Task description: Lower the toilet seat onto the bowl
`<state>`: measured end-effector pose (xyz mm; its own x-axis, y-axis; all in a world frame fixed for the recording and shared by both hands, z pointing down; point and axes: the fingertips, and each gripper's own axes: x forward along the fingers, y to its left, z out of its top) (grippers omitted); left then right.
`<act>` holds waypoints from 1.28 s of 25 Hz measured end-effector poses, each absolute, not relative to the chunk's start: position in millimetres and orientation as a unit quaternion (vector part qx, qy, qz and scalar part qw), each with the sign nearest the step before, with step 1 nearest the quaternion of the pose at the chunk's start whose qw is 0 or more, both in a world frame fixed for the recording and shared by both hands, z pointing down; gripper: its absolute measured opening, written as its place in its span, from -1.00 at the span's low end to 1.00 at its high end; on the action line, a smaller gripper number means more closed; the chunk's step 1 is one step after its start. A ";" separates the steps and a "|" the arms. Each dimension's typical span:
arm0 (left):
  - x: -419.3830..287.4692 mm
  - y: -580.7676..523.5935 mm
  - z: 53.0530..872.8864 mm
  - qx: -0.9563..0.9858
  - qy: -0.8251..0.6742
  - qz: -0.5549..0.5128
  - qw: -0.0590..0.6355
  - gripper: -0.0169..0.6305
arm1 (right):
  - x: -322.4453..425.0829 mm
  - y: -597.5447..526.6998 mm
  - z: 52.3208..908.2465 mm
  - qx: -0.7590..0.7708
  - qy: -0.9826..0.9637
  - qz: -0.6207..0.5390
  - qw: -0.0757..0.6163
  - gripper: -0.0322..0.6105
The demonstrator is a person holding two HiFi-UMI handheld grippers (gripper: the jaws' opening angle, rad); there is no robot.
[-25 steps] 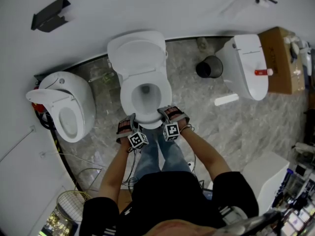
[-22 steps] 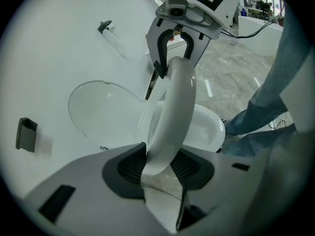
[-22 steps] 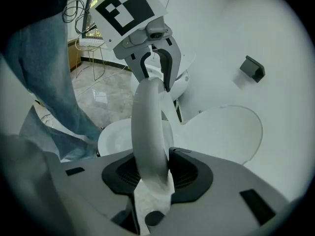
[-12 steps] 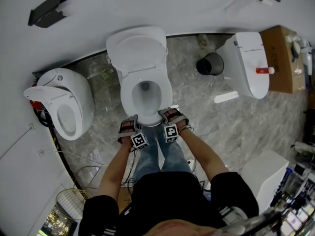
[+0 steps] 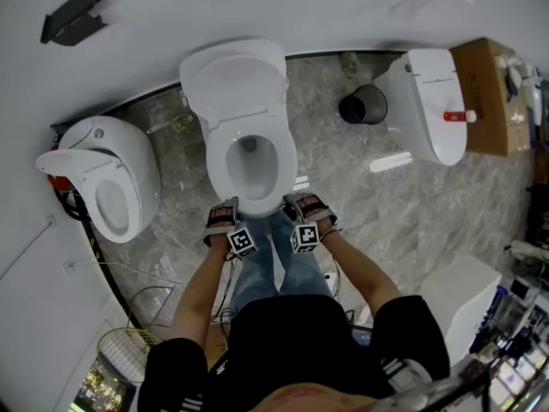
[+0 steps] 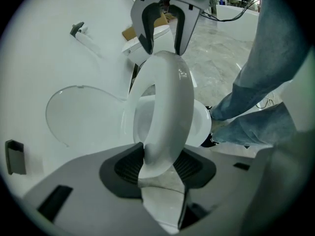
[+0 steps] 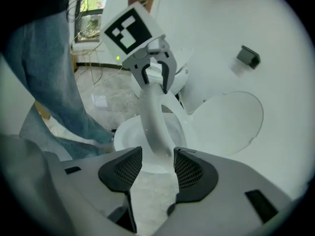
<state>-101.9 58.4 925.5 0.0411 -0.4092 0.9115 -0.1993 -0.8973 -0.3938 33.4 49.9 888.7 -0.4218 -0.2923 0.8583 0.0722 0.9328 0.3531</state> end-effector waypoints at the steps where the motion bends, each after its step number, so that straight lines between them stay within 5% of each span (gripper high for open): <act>1: -101.9 58.8 926.1 -0.717 0.212 -0.660 0.080 -0.36 | 42.6 53.8 884.7 0.089 -0.835 -0.123 0.529 -0.23; 4: -101.6 61.2 929.0 -0.714 0.208 -0.663 0.083 -0.36 | 68.9 60.0 878.7 0.200 -0.845 0.132 0.478 -0.23; 8: -104.5 61.5 933.2 -0.710 0.209 -0.667 0.089 -0.34 | 76.4 64.0 895.1 0.300 -0.764 0.488 0.297 -0.29; 15: -97.0 71.5 943.6 -0.712 0.184 -0.672 0.080 -0.30 | 84.8 48.3 930.2 0.388 -0.508 0.768 -0.043 -0.25; 27: -102.6 79.2 954.2 -0.706 0.178 -0.680 0.088 -0.27 | 70.6 41.7 949.2 0.387 -0.496 0.775 -0.059 -0.49; 32: -145.5 98.7 951.8 -0.670 0.267 -0.692 -0.028 -0.25 | 73.0 45.2 957.1 0.398 -0.499 0.768 -0.046 -0.48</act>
